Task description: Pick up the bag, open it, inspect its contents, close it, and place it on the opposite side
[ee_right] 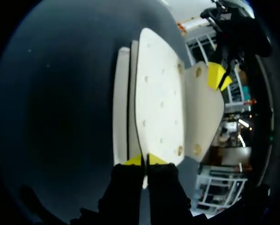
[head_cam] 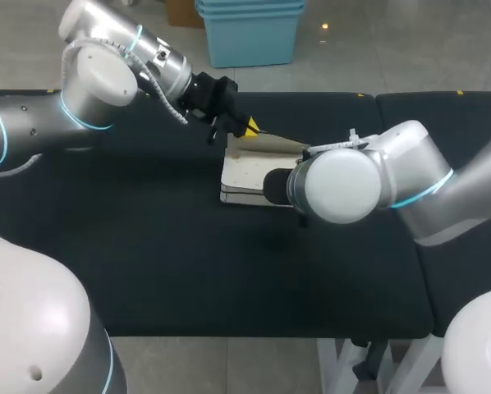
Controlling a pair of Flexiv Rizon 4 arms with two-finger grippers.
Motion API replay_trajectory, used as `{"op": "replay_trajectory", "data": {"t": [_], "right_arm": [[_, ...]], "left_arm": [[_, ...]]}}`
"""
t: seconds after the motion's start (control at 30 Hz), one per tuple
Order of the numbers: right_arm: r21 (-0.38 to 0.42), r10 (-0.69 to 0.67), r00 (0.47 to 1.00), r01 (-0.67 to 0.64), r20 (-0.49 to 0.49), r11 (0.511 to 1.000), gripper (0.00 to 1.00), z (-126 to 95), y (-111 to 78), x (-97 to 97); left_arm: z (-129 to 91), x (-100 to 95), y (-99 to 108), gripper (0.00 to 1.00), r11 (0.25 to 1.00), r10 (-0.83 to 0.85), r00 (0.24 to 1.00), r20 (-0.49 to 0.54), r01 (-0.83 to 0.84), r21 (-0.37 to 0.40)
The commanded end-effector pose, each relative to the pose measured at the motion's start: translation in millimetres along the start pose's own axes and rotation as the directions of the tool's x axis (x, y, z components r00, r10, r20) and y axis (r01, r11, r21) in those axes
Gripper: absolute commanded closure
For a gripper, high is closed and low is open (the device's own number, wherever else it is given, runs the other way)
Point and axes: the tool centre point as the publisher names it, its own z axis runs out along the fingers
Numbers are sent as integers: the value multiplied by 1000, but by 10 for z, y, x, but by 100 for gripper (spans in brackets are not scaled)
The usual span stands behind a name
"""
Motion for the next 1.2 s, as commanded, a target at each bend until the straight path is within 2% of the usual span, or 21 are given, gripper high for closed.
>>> {"op": "replay_trajectory", "data": {"t": [0.03, 0.07, 0.17, 0.33, 0.57, 0.9, 0.97, 1.07, 1.2], "right_arm": [[-3, 1, 1000, -1, 6, 1000, 100, 16, -11, 28], [-3, 1, 1000, -1, 6, 1000, 100, 16, -11, 28], [-3, 1, 1000, -1, 6, 1000, 100, 16, -11, 28], [-3, 1, 1000, -1, 6, 1000, 100, 16, -11, 28], [-3, 1, 1000, -1, 6, 1000, 100, 16, -11, 28], [-3, 1, 1000, -1, 6, 1000, 100, 16, -11, 28], [-3, 1, 1000, -1, 6, 1000, 100, 16, -11, 28], [-3, 1, 1000, -1, 6, 1000, 100, 16, -11, 28], [-3, 1, 1000, -1, 6, 1000, 100, 16, -11, 28]], "left_arm": [[27, 37, 73, 12, 1000, 16, 1000, 20, -16, 19], [43, 53, 92, 9, 999, 32, 999, 38, -32, 4], [62, 79, 126, 11, 1000, 18, 999, 37, -18, 17], [103, 154, 137, 20, 999, 43, 998, 48, -44, 30], [256, 101, 207, 19, 998, 61, 995, 75, -60, -11], [473, -91, 317, 38, 999, 5, 998, 68, -2, -42], [492, -111, 336, 39, 999, -4, 998, 65, 7, -45], [512, -145, 369, 48, 998, -19, 998, 66, 22, -55], [527, -168, 403, 54, 998, -36, 997, 61, 39, -53]]}}
